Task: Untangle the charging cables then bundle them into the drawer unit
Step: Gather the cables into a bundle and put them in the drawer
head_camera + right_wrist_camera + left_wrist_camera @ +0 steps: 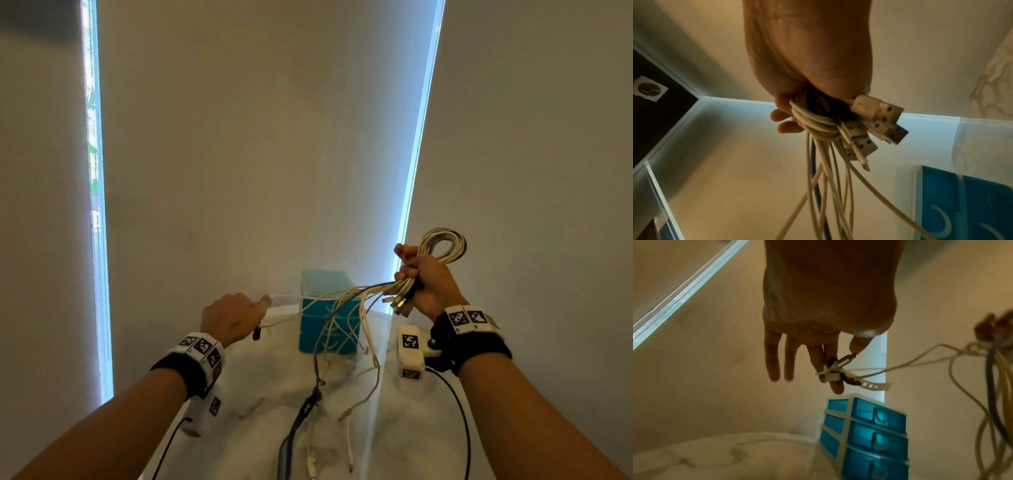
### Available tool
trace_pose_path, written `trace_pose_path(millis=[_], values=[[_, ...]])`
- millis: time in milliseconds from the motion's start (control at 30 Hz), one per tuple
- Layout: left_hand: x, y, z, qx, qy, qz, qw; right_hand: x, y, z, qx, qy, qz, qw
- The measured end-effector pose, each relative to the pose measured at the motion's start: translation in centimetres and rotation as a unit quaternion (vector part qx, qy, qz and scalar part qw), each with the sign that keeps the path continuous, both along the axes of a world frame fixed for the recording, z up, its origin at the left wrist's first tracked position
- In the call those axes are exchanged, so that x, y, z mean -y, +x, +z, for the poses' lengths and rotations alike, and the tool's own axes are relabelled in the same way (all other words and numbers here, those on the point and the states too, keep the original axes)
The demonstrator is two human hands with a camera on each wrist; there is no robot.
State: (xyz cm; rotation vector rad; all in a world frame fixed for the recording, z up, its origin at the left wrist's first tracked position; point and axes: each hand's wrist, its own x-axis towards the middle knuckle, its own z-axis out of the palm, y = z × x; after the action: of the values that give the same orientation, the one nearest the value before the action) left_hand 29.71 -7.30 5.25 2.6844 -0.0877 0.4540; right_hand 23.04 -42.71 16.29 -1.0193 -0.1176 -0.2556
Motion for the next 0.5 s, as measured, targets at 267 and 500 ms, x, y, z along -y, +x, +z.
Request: trace_pose_path(millis=[267, 500], values=[[1.1, -0.8, -0.9, 0.002, -0.027, -0.058, 0.998, -0.2, -0.3, -0.9, -0.013, -0.014, -0.007, 1.0], [0.3, 0.4, -1.0, -0.006, -0.301, -0.031, 0.953, -0.2, -0.5, -0.7, 0.001, -0.032, 0.0, 0.999]])
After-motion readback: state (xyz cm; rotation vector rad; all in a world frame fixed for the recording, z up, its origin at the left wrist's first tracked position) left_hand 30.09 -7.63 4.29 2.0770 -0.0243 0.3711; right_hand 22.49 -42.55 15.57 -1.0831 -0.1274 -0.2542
